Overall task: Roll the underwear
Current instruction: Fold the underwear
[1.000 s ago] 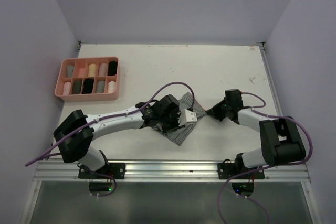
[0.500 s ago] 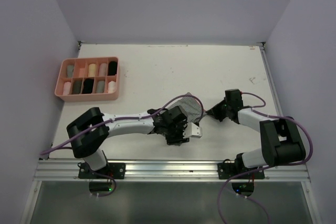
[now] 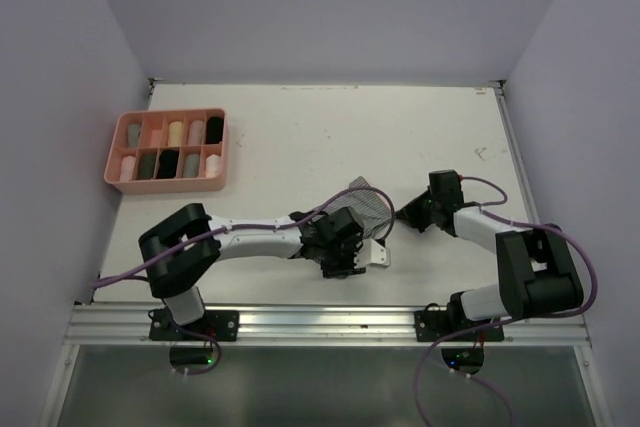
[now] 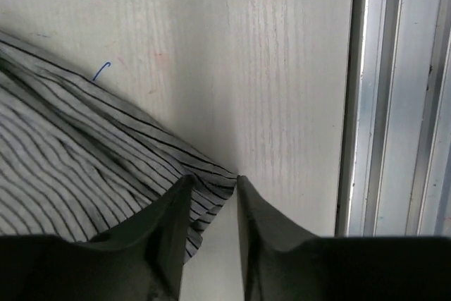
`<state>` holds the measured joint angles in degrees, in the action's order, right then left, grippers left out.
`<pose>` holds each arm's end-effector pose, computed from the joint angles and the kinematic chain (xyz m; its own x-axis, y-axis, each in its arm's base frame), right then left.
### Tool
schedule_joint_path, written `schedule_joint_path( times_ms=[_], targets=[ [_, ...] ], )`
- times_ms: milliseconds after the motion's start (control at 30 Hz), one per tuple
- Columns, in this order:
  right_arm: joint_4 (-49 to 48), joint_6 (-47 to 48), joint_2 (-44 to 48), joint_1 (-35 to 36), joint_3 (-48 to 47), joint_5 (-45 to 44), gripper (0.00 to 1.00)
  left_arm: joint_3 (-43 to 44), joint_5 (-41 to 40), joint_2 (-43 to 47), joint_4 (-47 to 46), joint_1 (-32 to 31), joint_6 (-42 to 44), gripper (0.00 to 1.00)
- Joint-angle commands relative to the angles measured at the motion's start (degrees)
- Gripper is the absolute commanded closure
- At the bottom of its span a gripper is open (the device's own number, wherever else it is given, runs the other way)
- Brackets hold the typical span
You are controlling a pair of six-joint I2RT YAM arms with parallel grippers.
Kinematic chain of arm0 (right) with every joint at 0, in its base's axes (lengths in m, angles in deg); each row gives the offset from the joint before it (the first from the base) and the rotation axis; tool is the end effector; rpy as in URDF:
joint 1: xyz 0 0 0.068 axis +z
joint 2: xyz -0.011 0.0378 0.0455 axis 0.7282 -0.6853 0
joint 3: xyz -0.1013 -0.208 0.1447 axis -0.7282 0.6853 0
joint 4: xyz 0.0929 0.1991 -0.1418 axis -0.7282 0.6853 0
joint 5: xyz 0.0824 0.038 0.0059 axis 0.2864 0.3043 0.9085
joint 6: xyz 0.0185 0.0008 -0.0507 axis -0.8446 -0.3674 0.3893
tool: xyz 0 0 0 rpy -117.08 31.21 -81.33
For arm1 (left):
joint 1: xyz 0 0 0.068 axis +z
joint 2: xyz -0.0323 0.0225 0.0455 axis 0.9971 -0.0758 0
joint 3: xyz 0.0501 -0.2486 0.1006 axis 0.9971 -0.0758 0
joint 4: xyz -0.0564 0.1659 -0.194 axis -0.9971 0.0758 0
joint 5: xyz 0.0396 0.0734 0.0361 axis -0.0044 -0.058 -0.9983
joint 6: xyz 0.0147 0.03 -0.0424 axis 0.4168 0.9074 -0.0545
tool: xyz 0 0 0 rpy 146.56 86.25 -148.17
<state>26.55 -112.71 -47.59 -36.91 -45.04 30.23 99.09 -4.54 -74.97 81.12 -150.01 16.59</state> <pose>0.2400 0.0472 0.1351 -0.5553 0.8228 -0.1214 0.6252 0.5092 0.5914 0.1357 -0.3051 0.1700 -0.0399 0.8371 -0.5456 0.9985 0.0123 -0.0542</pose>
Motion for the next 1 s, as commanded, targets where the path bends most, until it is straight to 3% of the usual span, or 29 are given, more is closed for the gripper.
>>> schedule_joint_path(
  times_ms=[0,67,167,767,800,867,967],
  targets=[
    [2.33,0.08,1.8,0.11,-0.72,-2.34,1.0,2.31,0.07,-4.99,0.24,-0.59,0.75,0.68],
    [3.29,0.43,1.89,0.11,-1.33,-2.51,1.0,0.83,0.33,-4.83,0.6,-0.51,1.54,0.86],
    [4.0,1.22,1.8,0.02,-2.3,-2.78,1.0,-1.2,0.42,-3.43,2.61,-0.5,3.47,1.0],
    [7.7,3.77,-0.83,-0.07,-5.29,-2.96,1.0,-5.77,2.27,-0.35,10.45,-0.42,11.04,1.0],
    [7.52,3.86,-1.18,-0.07,-5.12,-2.78,1.0,-5.16,2.18,-0.35,10.45,-0.5,10.69,0.97],
    [6.56,4.21,-2.15,-0.07,-4.24,-2.34,1.0,-4.28,2.27,0.09,9.75,-0.51,9.64,0.79],
    [5.59,4.12,-2.77,-0.07,-2.83,-1.64,1.0,-2.26,1.66,4.81,8.43,-0.51,5.78,0.68]
  ],
)
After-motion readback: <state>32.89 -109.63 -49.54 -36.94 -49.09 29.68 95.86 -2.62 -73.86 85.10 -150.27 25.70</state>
